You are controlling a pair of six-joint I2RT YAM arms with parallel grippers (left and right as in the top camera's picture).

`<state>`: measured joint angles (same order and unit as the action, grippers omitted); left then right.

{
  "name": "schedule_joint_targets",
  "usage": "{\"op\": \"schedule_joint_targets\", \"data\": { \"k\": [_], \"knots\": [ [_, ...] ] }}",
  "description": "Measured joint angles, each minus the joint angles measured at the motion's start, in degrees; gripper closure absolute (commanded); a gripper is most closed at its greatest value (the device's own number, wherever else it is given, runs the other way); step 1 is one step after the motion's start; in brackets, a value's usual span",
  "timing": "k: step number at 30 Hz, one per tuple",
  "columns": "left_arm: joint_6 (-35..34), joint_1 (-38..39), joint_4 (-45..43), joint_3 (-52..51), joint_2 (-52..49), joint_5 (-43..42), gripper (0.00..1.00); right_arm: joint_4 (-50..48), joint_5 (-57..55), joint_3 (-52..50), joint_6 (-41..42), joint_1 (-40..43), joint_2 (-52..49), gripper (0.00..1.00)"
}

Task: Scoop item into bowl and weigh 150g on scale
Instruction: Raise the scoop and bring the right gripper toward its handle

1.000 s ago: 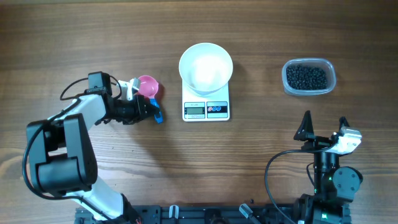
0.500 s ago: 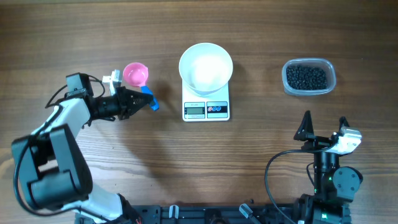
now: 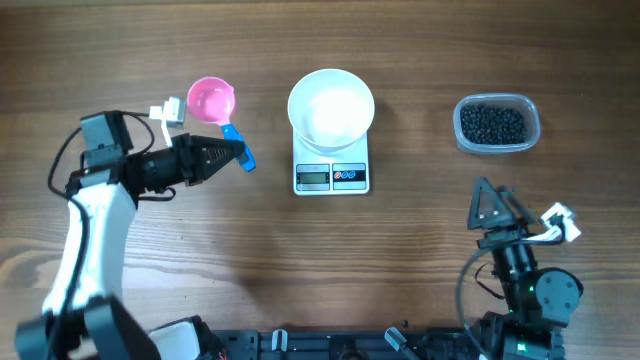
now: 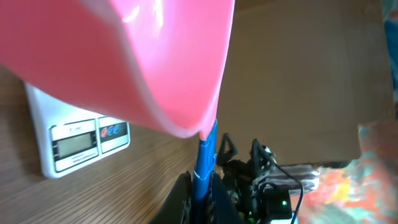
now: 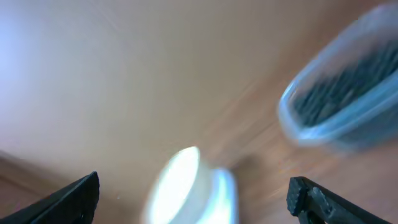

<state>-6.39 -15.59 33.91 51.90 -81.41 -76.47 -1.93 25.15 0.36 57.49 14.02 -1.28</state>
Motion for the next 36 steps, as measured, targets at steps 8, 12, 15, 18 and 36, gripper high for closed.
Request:
{"op": "schedule_joint_targets", "data": {
  "k": [8,12,15,18,36],
  "knots": [
    [-7.54,6.4,-0.04,0.0,15.26,10.8,0.96,-23.78,5.99,0.55,22.21,0.0,-0.31,0.0],
    [-13.05,7.69,-0.76,-0.07,22.64,16.35,0.96,-18.16,6.62,4.46,22.03,0.0,-0.66,0.01],
    [-18.18,7.74,-2.36,-0.11,28.26,18.36,0.96,-5.75,7.04,12.79,18.43,0.0,-3.08,0.0],
    [-22.64,7.74,-3.8,-0.11,32.17,19.26,0.96,6.56,8.57,22.58,13.49,0.0,-7.8,0.0],
    [-54.01,14.95,-31.01,-0.44,35.41,26.88,0.96,-19.15,36.96,32.79,35.78,-0.83,-26.47,0.1]
  ]
}}
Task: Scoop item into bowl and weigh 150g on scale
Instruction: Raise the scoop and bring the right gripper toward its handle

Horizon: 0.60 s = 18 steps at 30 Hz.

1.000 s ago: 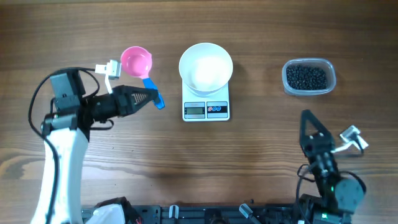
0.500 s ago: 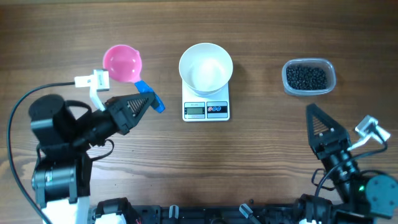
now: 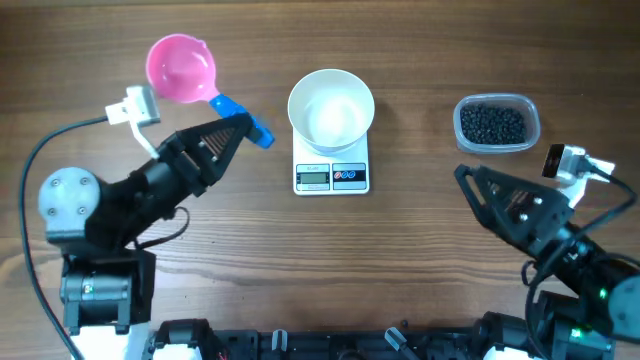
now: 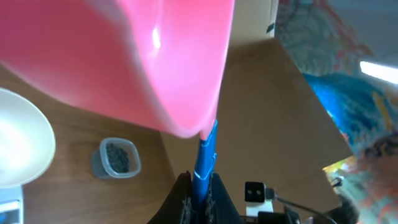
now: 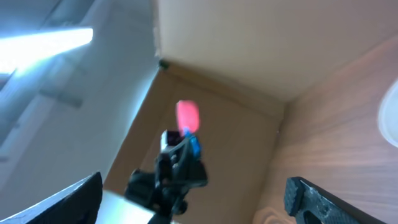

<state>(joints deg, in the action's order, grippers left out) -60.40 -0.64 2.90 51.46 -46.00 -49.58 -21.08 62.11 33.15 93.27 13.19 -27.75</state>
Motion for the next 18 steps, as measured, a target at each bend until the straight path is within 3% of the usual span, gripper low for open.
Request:
{"op": "schedule_joint_targets", "data": {
  "k": [7,10,14,18],
  "knots": [
    [-2.16,8.15,-0.63,0.0,-2.47,7.89,0.96,-2.08,0.2,0.0,5.18,-2.05,-1.95,0.13],
    [-2.56,10.58,-1.46,0.0,-3.98,9.88,0.96,-9.18,-0.17,0.07,7.87,-3.93,-7.37,0.14],
    [-2.89,12.57,-1.62,0.0,-6.45,11.32,0.96,-11.52,-0.13,3.43,8.79,-6.19,-17.22,0.01],
    [-2.95,13.05,-1.66,0.0,-7.39,11.85,0.96,-7.37,-0.37,11.65,5.7,-6.75,-26.12,0.0]
  ]
}}
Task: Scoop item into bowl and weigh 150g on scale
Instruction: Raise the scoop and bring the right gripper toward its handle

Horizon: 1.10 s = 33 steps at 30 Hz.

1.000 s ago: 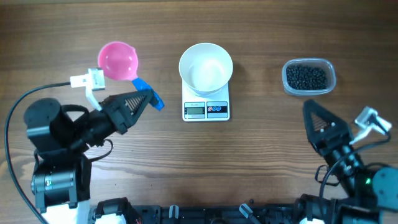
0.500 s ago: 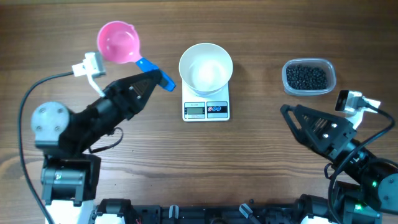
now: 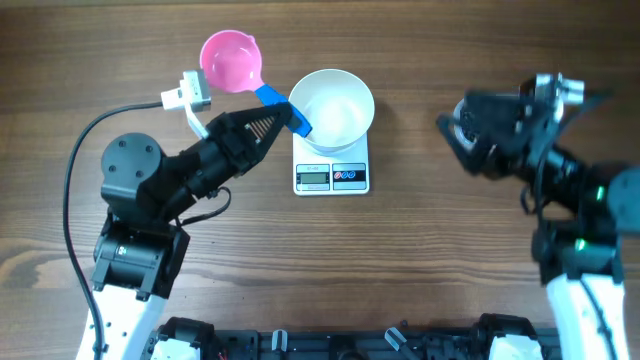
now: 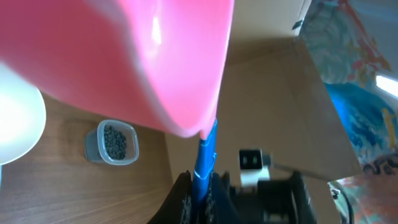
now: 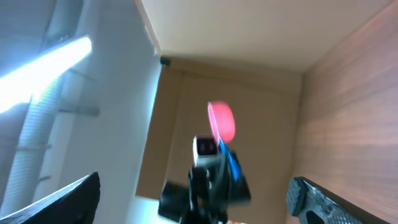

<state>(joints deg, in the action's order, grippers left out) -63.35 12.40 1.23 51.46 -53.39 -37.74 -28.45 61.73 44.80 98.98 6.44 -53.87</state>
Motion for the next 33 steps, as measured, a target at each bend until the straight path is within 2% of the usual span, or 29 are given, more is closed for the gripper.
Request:
{"op": "schedule_joint_targets", "data": {
  "k": [3,11,14,16,20,24,33],
  "knots": [
    [0.0,0.0,-0.04,0.0,-0.02,0.2,0.96,11.89,-0.98,7.34,-5.18,-0.07,-3.89,0.01],
    [0.0,0.0,-0.04,0.0,-0.02,0.42,0.96,46.49,-9.01,25.2,-28.37,-0.98,-8.35,0.01],
    [0.0,0.0,-0.2,0.0,-0.02,1.05,0.96,59.39,-14.62,30.88,-38.32,-4.87,-8.85,0.01],
    [0.0,0.0,-0.72,0.0,-0.02,1.84,0.96,62.69,-17.51,32.02,-43.15,-9.4,-8.9,0.0],
    [-0.04,0.0,-3.87,-0.04,-0.02,2.82,0.96,60.02,-20.63,32.24,-47.87,-22.23,-10.75,0.0],
    [-1.84,0.0,-10.93,-0.15,-0.09,3.48,0.96,52.52,-21.86,32.39,-45.92,-30.95,-13.86,0.01],
    [-6.32,0.0,-16.74,-0.15,-0.04,3.67,0.96,41.09,-22.36,32.39,-38.29,-36.7,-19.04,0.04]
  ]
}}
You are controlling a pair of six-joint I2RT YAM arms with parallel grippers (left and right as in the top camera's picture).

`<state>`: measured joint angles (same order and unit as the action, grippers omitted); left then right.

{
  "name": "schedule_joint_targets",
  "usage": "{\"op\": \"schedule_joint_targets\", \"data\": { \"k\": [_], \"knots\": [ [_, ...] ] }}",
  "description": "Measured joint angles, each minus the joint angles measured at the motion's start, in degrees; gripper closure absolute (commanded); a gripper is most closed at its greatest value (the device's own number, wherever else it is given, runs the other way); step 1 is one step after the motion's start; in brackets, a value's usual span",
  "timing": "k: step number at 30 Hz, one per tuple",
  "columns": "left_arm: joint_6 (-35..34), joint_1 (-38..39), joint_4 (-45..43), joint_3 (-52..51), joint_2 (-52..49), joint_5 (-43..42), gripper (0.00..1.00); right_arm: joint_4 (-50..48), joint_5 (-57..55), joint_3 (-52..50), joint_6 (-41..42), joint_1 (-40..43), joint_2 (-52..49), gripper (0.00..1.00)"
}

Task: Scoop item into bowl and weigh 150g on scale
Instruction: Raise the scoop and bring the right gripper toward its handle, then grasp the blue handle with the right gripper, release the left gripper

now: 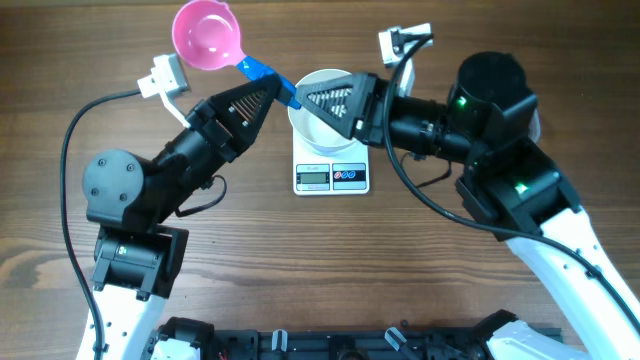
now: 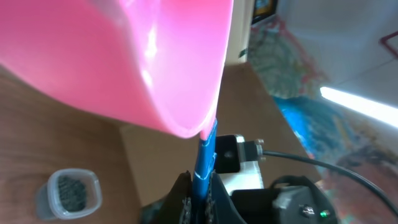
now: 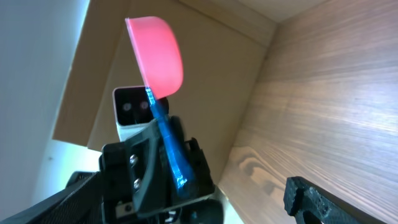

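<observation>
A pink scoop (image 1: 207, 35) with a blue handle (image 1: 265, 73) is held high at the far left, with my left gripper (image 1: 262, 95) shut on the handle. Its pink cup (image 2: 124, 56) fills the left wrist view. My right gripper (image 1: 335, 100) hangs open above the white bowl (image 1: 312, 137), which stands on the white scale (image 1: 331, 177). Its tips face the left gripper. In the right wrist view the scoop (image 3: 158, 53) stands in front of my open right gripper (image 3: 194, 202). The tub of dark beans (image 2: 68, 193) shows small in the left wrist view.
The wooden table (image 1: 560, 50) runs all round the scale. The right arm (image 1: 490, 100) covers the spot to the right of the scale in the overhead view. The left arm's body (image 1: 130, 190) is over the left side. A cardboard wall (image 3: 205, 37) stands behind.
My right gripper has moved from right of the scale to above the bowl, facing the left gripper. The scoop has shifted a little left and farther back, still in the left gripper.
First my left gripper held the scoop low left of the scale, with the right arm at the front right. Then both arms were raised, the scoop far left. Then the scoop stood by the bowl's rim. Now both grippers meet over the bowl.
</observation>
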<state>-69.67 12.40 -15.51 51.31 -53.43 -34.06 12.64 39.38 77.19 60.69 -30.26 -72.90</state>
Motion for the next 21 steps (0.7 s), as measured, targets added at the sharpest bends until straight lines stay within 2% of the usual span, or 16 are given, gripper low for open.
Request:
{"op": "schedule_joint_targets", "data": {
  "k": [4,6,9,10,15,21],
  "knots": [
    [-4.66,0.0,-1.66,0.0,0.02,0.48,0.96,-3.87,0.02,0.0,3.69,-0.02,-1.92,0.05],
    [-8.02,0.0,-1.64,0.0,0.02,1.16,0.96,-6.05,0.24,0.0,5.42,-0.02,-2.75,0.1],
    [-12.35,0.0,-1.66,0.0,0.02,1.9,0.96,-9.55,0.92,0.0,7.41,-0.02,-3.3,0.39],
    [-13.88,0.0,-1.64,0.0,0.02,2.25,0.96,-9.94,1.11,0.02,7.98,-0.02,-3.3,0.41],
    [-17.7,0.0,-1.49,0.0,0.02,4.07,0.96,-10.16,1.55,0.09,13.07,-0.02,-3.3,0.39],
    [-19.96,0.0,-1.49,0.0,0.02,4.74,0.96,-10.16,1.75,0.09,15.3,-0.22,-3.3,0.35]
  ]
}}
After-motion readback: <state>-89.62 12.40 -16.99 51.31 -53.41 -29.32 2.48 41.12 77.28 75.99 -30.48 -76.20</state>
